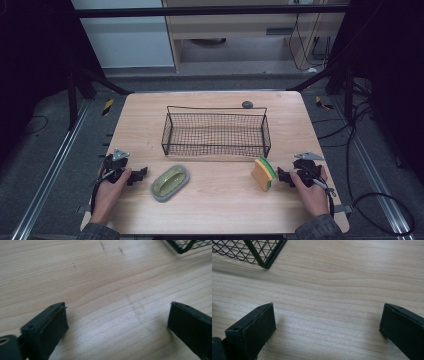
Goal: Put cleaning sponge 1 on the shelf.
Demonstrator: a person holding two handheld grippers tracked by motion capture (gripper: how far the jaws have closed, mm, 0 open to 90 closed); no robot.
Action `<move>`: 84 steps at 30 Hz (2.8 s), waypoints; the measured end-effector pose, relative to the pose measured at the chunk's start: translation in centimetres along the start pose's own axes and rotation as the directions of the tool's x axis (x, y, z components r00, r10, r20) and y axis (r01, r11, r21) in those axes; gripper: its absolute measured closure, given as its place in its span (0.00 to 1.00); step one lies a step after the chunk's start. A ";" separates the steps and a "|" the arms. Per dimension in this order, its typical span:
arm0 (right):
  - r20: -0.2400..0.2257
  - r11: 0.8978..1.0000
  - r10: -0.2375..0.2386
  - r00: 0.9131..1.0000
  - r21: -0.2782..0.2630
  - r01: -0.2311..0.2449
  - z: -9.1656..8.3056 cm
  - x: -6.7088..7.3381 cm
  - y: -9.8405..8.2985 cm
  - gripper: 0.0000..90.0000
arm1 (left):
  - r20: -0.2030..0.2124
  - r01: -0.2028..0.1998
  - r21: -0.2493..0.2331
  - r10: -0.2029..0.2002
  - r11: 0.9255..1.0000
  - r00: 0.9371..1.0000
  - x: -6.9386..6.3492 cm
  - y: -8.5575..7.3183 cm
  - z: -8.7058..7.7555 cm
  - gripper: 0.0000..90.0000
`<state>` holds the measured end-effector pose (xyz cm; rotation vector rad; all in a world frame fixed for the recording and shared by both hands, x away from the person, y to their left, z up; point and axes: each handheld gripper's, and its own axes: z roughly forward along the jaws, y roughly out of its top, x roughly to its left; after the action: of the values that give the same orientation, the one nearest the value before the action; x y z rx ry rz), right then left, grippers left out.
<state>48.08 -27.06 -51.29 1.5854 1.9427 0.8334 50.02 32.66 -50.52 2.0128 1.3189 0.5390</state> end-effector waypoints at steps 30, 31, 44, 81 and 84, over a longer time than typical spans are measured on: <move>0.001 1.000 0.001 1.000 -0.001 -0.001 -0.3 -0.1 -0.3 0.01 | 0.120 -0.132 -0.004 0.132 0.991 0.984 -5.9 5.9 -8.3 0.06; 0.003 1.000 0.001 1.000 0.000 -0.001 -0.4 -0.1 -0.4 0.01 | 0.121 -0.151 0.004 0.149 0.989 0.981 -6.1 5.9 -8.4 0.06; -0.005 1.000 -0.003 1.000 -0.002 0.003 -0.3 -0.3 -0.2 0.02 | 0.142 -0.274 0.069 0.262 0.959 0.955 -8.2 6.7 -7.7 0.07; -0.022 1.000 -0.026 0.999 -0.016 0.026 -0.6 -0.5 -0.6 0.06 | 0.306 -0.477 0.327 0.386 0.816 0.870 -12.8 9.1 -3.1 0.48; -0.022 1.000 -0.026 0.999 -0.015 0.026 -0.6 -0.5 -0.6 0.05 | 0.304 -0.460 0.344 0.366 0.819 0.879 -12.7 9.2 -2.6 0.52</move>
<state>47.37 -27.69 -51.28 1.5454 1.9638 0.8572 49.07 19.35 -41.92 2.6522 0.8978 0.2157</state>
